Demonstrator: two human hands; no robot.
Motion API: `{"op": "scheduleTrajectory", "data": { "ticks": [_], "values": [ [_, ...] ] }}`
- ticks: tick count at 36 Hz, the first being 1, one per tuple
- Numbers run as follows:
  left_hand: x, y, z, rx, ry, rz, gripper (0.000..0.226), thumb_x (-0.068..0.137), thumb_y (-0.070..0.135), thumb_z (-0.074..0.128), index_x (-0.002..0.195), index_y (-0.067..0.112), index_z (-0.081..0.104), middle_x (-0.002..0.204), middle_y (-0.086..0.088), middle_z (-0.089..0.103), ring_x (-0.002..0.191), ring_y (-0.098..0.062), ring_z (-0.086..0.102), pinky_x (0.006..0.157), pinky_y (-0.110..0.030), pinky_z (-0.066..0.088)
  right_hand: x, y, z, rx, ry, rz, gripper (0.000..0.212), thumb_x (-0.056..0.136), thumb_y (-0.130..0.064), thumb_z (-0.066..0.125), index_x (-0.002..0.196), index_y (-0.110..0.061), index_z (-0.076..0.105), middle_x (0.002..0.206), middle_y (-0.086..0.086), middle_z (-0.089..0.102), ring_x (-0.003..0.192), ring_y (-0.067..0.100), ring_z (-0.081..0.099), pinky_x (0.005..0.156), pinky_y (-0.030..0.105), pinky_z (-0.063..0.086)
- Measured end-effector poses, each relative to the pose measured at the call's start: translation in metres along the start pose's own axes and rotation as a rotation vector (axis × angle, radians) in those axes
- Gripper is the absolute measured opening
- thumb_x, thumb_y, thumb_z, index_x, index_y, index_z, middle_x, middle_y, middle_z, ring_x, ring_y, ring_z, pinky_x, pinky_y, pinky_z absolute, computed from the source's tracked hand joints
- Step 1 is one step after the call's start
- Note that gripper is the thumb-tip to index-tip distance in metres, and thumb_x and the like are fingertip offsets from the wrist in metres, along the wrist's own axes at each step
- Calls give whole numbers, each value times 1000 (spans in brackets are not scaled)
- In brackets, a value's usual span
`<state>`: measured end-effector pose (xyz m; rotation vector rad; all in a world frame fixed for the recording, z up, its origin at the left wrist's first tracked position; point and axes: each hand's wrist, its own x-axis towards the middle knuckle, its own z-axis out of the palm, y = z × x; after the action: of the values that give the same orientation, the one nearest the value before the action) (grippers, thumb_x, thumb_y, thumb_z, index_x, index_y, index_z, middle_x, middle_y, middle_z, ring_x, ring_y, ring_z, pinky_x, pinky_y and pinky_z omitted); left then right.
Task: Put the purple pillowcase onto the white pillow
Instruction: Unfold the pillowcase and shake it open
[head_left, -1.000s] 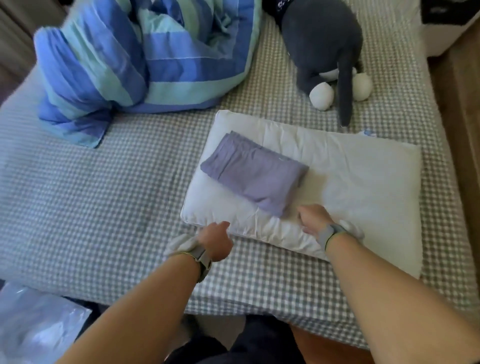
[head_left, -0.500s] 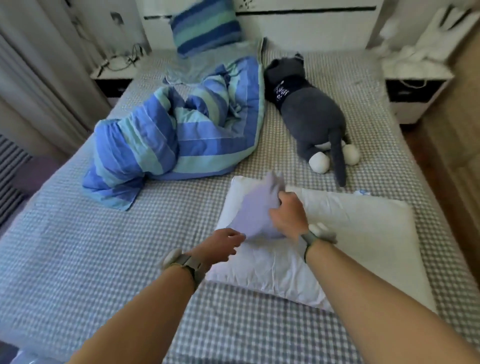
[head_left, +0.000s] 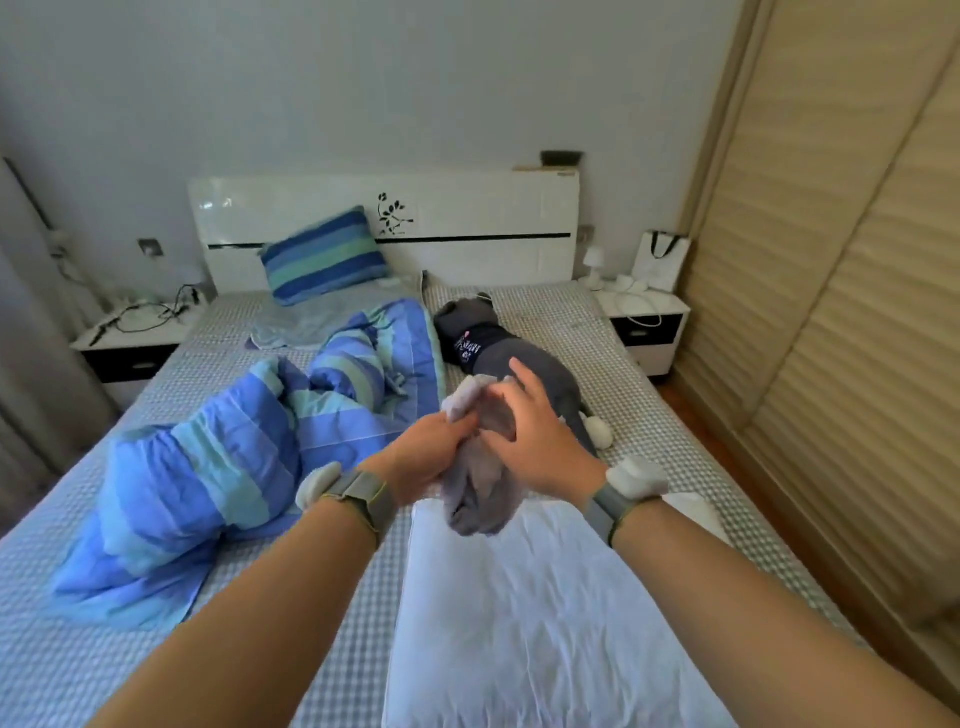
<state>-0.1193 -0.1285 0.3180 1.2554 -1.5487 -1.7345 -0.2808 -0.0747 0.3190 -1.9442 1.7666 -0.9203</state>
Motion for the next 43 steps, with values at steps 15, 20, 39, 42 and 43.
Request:
{"op": "scheduleTrajectory", "data": {
  "ticks": [15,20,39,42,43],
  "values": [
    [-30,60,-6,-322,137,100,35,101,38,53,130,20,59,125,-11,68,114,-26,65,99,-49,51,-10,25,-58,-244,-506,367,28,94,-11,51,117,-27,57,101,-4,61,80,11,65,64,26,57],
    [-54,76,-3,-412,-55,8,36,98,32,57,112,2,71,114,-17,72,100,-28,71,88,-39,53,19,15,-76,-123,-162,175,116,75,-29,81,158,-18,1,160,11,17,146,31,22,112,42,31],
    [-62,70,-56,-581,354,478,25,98,8,55,121,12,64,119,-17,68,118,-32,62,107,-48,45,21,-28,-75,1123,-515,494,53,90,-57,58,103,-6,65,101,13,67,92,26,66,84,35,54],
    [-70,78,-63,-683,249,388,34,95,14,56,128,8,62,119,-19,66,114,-34,62,108,-50,43,22,-20,-58,1186,-624,559,56,94,-53,52,103,-1,71,100,14,71,96,27,68,99,40,47],
    [-72,81,-65,-716,230,363,35,93,16,57,125,5,64,118,-20,66,111,-34,63,107,-50,44,21,-18,-53,1193,-672,531,53,97,-47,51,114,0,69,109,16,70,106,29,65,108,43,42]
  ]
}}
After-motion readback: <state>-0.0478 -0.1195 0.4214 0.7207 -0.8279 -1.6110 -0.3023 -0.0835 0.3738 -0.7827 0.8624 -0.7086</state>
